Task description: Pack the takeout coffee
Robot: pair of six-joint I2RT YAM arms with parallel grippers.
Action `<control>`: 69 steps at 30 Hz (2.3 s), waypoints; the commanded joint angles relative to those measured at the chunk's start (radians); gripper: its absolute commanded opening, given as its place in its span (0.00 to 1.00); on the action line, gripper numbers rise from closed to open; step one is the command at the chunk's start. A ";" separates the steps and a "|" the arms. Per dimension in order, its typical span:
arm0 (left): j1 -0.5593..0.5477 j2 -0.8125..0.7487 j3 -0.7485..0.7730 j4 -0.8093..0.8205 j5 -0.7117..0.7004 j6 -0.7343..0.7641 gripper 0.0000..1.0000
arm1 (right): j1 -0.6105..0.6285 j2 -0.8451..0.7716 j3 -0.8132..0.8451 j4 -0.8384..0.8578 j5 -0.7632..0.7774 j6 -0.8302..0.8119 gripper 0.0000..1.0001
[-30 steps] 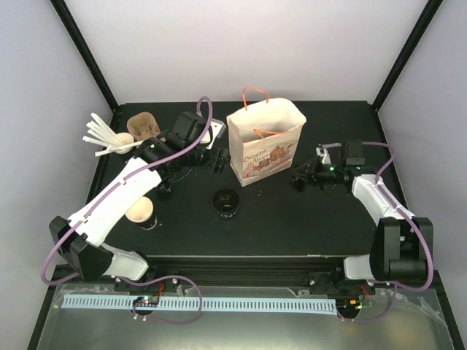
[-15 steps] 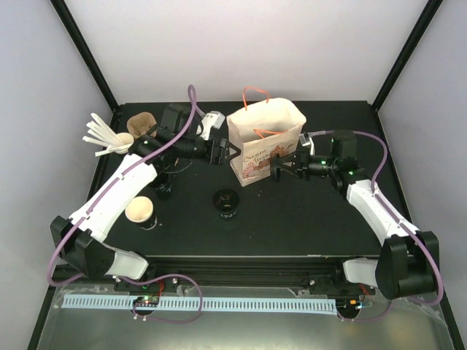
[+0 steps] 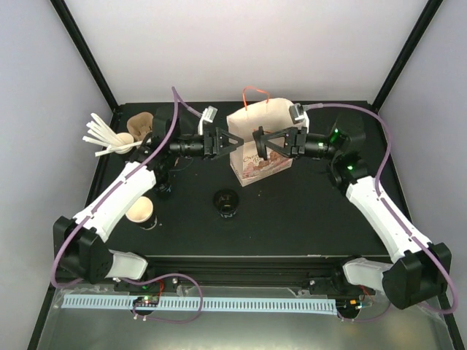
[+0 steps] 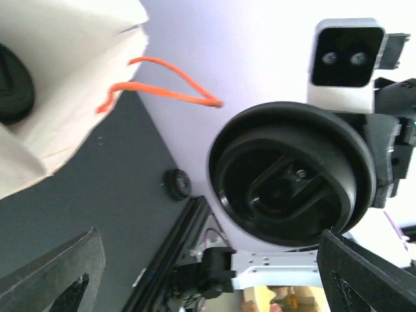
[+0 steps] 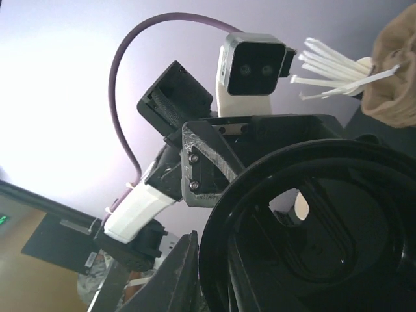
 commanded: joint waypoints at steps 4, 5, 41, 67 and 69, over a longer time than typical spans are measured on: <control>0.001 -0.079 -0.066 0.315 0.083 -0.264 0.98 | 0.087 0.046 0.060 0.187 0.054 0.133 0.16; 0.001 -0.112 -0.080 0.338 0.082 -0.276 0.99 | 0.094 0.050 0.061 0.201 0.061 0.144 0.16; 0.007 -0.238 -0.248 0.723 0.049 -0.647 0.95 | 0.284 0.066 0.084 0.236 0.260 0.172 0.14; 0.007 -0.218 -0.260 0.714 0.054 -0.654 0.85 | 0.288 0.105 0.091 0.307 0.217 0.215 0.14; 0.007 -0.212 -0.260 0.718 0.054 -0.657 0.81 | 0.289 0.103 0.090 0.310 0.214 0.217 0.14</control>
